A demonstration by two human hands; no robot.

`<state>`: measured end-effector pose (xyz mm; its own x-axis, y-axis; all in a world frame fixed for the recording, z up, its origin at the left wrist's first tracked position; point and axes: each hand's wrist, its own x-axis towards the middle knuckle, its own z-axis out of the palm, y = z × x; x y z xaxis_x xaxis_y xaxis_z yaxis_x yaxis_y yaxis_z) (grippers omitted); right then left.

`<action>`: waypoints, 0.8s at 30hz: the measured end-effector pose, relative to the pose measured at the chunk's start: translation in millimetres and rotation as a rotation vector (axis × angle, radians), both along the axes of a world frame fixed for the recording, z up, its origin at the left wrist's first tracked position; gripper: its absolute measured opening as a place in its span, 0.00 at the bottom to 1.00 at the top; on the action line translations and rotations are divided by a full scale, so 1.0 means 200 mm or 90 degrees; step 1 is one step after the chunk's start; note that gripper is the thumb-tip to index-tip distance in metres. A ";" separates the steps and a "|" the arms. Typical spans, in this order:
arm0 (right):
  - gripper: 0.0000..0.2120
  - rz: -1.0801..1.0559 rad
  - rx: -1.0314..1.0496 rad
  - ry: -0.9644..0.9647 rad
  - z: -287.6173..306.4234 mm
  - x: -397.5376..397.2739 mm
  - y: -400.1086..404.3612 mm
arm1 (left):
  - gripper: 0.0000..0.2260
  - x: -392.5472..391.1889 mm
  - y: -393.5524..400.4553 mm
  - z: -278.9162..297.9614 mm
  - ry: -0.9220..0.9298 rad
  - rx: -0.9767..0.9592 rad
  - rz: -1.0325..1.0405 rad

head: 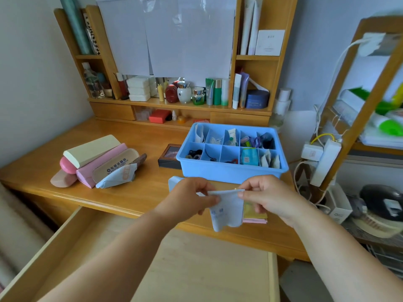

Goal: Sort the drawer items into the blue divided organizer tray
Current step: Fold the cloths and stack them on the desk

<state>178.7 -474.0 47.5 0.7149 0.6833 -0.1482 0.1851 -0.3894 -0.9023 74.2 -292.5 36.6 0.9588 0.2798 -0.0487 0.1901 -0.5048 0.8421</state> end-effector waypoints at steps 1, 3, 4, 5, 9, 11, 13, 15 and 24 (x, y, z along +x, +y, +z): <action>0.03 -0.022 0.026 0.010 0.00 0.02 -0.01 | 0.03 0.03 -0.03 0.00 -0.017 -0.058 0.010; 0.04 -0.068 0.067 -0.021 -0.01 0.07 -0.04 | 0.03 0.11 -0.09 -0.01 -0.071 -0.152 0.027; 0.05 -0.087 0.078 -0.061 -0.02 0.09 -0.05 | 0.05 0.15 -0.11 -0.03 -0.102 -0.162 0.032; 0.07 -0.100 0.090 -0.099 -0.03 0.10 -0.06 | 0.07 0.18 -0.13 -0.05 -0.134 -0.164 0.026; 0.11 -0.094 0.033 -0.243 -0.16 0.13 -0.15 | 0.12 0.26 -0.18 -0.21 -0.170 -0.006 -0.045; 0.09 -0.055 -0.068 -0.327 -0.26 0.13 -0.20 | 0.09 0.28 -0.19 -0.30 -0.146 0.113 -0.079; 0.06 -0.015 -0.149 -0.351 -0.37 0.13 -0.22 | 0.07 0.28 -0.20 -0.36 -0.112 0.178 -0.108; 0.05 0.000 -0.179 -0.351 -0.42 0.12 -0.24 | 0.10 0.28 -0.20 -0.40 -0.104 0.233 -0.139; 0.06 -0.036 -0.079 -0.393 -0.29 0.05 -0.02 | 0.06 0.12 -0.02 -0.36 -0.174 0.303 0.078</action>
